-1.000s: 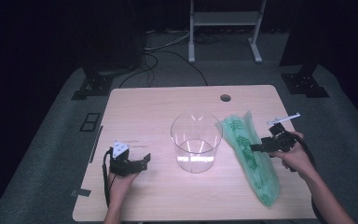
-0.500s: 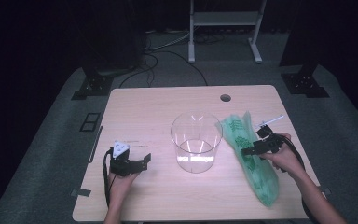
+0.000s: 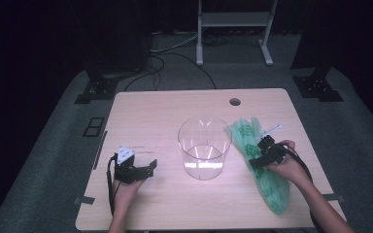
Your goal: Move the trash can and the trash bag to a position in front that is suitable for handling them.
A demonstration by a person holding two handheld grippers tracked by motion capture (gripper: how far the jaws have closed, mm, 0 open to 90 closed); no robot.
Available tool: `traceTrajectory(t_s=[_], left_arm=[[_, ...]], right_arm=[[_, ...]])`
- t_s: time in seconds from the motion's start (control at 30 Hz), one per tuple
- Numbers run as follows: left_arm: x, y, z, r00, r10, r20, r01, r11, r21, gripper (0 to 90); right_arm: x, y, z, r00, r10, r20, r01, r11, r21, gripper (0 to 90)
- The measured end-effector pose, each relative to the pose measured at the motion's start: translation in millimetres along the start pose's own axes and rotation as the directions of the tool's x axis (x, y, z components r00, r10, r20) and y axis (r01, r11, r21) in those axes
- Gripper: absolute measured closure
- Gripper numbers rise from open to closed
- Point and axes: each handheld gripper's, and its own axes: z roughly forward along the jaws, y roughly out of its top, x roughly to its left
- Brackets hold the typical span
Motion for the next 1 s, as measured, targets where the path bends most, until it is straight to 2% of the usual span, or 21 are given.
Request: traceTrajectory(t_s=[0.2, 0.57, 0.77, 1.0], left_arm=[[-0.5, -0.2, 0.4, 1.0, -0.002, 0.002, 0.002, 1.0, -0.001, 2.4], [-1.7, -0.4, 1.2, 1.0, 0.003, 0.001, -0.003, 1.0, 0.003, 2.4], [-1.8, -0.6, 1.6, 1.0, 0.0, 0.001, 0.0, 1.0, 0.001, 2.4], [-2.2, -0.8, 2.1, 1.0, 0.001, 0.004, -0.001, 1.0, 0.003, 2.4]], right_arm=[[3.5, -3.6, -3.3, 0.9994, -0.029, -0.017, 0.029, 0.999, -0.018, 48.5], [4.2, -15.7, -11.4, 0.9951, -0.078, -0.06, 0.077, 0.997, -0.018, 74.6], [4.0, -21.8, -14.2, 0.9931, -0.086, -0.079, 0.085, 0.996, -0.02, 81.5], [0.4, -29.7, -15.7, 0.9921, -0.052, -0.114, 0.047, 0.998, -0.046, 87.7]])
